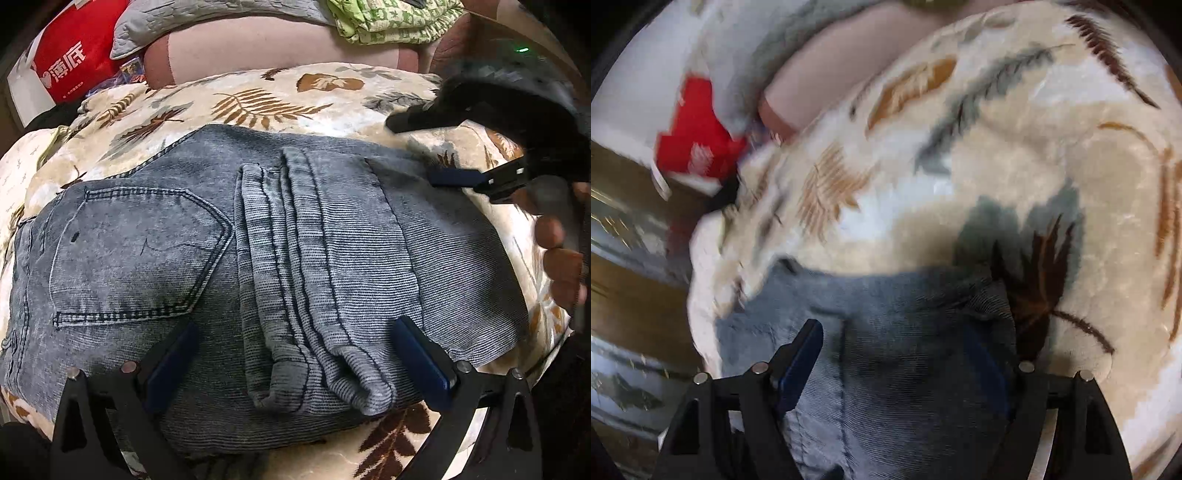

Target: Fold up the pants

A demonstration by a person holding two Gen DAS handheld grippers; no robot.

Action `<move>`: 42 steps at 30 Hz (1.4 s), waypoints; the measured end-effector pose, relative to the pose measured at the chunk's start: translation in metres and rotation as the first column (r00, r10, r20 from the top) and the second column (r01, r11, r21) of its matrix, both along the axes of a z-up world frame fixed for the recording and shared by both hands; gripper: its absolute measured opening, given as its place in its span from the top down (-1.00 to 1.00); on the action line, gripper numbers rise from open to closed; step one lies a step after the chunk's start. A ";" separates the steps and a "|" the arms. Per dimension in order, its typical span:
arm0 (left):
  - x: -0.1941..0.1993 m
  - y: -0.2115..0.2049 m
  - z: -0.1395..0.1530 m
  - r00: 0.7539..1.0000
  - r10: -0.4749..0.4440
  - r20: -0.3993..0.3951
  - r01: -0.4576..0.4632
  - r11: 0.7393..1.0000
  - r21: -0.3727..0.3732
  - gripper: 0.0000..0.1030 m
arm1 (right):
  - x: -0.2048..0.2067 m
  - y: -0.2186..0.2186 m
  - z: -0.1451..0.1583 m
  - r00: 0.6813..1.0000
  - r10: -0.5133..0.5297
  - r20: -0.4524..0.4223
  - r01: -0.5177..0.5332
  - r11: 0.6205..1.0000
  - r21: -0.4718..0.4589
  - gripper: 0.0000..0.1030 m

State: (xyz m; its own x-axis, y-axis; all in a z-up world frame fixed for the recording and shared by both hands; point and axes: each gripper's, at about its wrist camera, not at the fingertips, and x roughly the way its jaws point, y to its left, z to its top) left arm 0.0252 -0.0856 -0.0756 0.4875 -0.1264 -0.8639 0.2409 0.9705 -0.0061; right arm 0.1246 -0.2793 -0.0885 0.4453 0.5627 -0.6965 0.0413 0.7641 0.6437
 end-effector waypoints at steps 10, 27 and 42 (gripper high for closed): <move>-0.014 0.034 0.029 0.998 0.062 0.011 -0.061 0.993 -0.103 -1.00 | -0.108 -0.011 0.053 0.970 0.000 0.241 0.042 0.985 -0.166 -0.58; -0.047 0.273 0.003 0.727 0.640 -0.248 -0.631 0.482 -0.608 -0.99 | -0.116 0.041 0.051 0.955 0.126 0.270 -0.047 0.959 -0.279 -0.58; -0.021 0.295 -0.002 0.704 0.670 -0.235 -0.655 0.485 -0.580 0.62 | -0.063 0.186 0.039 0.938 0.345 0.029 -0.346 0.936 0.065 -0.58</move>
State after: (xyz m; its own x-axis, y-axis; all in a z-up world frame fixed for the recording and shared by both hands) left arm 0.0045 0.2094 -0.0774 0.6635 -0.2203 -0.7150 -0.4639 0.6287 -0.6242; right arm 0.0619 -0.0937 -0.0499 0.2257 0.7299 -0.6452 -0.2285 0.6835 0.6933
